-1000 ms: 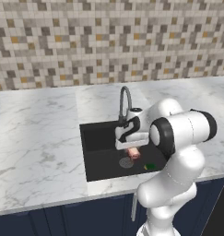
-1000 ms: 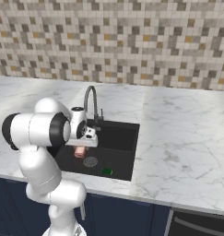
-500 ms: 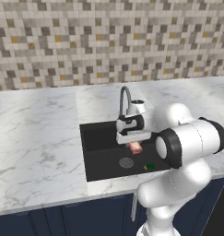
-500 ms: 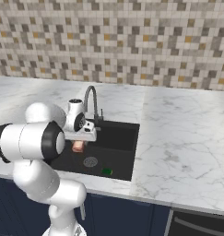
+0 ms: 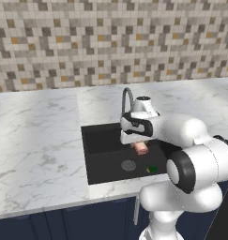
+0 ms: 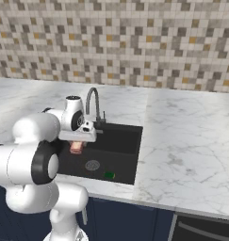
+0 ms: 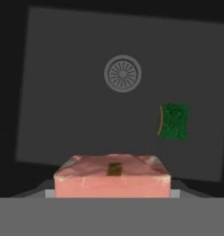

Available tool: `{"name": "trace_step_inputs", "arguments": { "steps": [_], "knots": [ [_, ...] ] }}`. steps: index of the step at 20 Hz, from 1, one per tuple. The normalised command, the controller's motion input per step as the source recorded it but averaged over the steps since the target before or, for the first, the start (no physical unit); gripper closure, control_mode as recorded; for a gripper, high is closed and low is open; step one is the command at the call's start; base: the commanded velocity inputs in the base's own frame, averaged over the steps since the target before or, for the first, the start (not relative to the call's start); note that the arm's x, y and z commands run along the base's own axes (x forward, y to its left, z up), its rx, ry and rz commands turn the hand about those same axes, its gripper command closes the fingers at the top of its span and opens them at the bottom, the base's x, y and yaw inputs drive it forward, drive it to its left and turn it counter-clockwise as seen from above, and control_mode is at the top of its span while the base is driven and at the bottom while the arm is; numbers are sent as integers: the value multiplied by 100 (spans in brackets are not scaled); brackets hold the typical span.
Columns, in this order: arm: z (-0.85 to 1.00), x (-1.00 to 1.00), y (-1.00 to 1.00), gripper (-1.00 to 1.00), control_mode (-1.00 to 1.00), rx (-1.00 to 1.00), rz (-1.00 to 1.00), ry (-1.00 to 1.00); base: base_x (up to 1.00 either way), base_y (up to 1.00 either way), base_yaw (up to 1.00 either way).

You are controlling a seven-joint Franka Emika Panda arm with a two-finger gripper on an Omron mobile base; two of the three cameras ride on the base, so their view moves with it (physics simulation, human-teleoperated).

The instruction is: Pick up the bar soap and sponge from the sink, and place them back in the cabinet, and close the cabinet doors.

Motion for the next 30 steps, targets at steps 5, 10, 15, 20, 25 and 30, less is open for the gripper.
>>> {"name": "trace_step_inputs", "arguments": {
  "steps": [5,10,15,20,25,30],
  "knots": [
    [39,-39,0,100,-100,0,0,0,0,0,0],
    [54,-35,0,100,-100,0,0,5,0,0,0],
    [55,-33,0,100,-100,0,0,9,0,0,0],
    [48,-33,0,100,-100,0,0,11,0,0,0],
    [31,-44,0,100,-100,0,0,6,0,0,0],
    [10,-53,0,100,-100,0,0,0,0,0,0]
  ]
}}
